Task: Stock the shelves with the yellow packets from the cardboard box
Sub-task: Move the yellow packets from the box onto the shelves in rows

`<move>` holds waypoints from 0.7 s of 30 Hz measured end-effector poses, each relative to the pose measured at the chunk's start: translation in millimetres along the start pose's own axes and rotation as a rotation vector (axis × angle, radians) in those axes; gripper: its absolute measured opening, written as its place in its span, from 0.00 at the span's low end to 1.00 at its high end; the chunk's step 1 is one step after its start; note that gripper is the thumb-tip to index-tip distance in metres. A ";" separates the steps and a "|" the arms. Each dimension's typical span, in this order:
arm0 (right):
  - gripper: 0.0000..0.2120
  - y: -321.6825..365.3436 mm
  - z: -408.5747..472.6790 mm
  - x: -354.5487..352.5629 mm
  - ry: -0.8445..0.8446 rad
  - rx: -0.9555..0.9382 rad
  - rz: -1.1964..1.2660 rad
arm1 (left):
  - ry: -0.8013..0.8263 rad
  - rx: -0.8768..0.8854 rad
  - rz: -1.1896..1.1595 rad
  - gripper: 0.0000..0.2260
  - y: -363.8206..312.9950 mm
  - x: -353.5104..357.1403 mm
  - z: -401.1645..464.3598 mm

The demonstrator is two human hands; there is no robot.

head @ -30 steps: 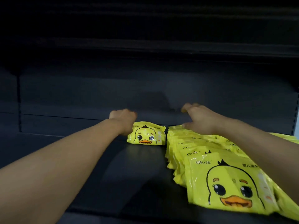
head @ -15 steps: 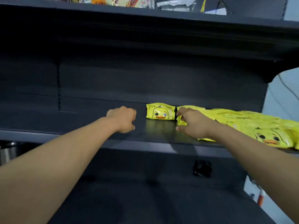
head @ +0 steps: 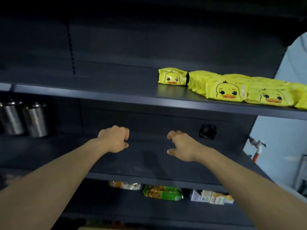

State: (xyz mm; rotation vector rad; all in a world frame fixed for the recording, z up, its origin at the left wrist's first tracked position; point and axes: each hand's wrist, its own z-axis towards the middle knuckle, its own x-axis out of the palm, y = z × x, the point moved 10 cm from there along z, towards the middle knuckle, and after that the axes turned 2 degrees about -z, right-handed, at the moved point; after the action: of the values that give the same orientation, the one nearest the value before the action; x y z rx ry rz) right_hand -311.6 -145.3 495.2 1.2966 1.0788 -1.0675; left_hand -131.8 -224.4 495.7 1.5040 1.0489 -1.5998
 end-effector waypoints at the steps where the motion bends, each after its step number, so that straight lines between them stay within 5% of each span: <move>1: 0.27 0.4 -2.5 16.2 0.032 -0.007 0.009 | 0.036 -0.017 0.006 0.11 5.4 15.4 -5.8; 21: 0.22 12.3 -73.0 344.0 0.605 -0.067 0.092 | 0.569 -0.254 -0.112 0.11 75.9 322.0 -146.9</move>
State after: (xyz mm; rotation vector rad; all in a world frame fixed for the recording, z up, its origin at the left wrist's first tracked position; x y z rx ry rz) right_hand -236.5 -69.2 159.9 1.6462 1.4655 -0.5670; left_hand -28.1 -111.6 167.7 1.7862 1.6027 -1.0658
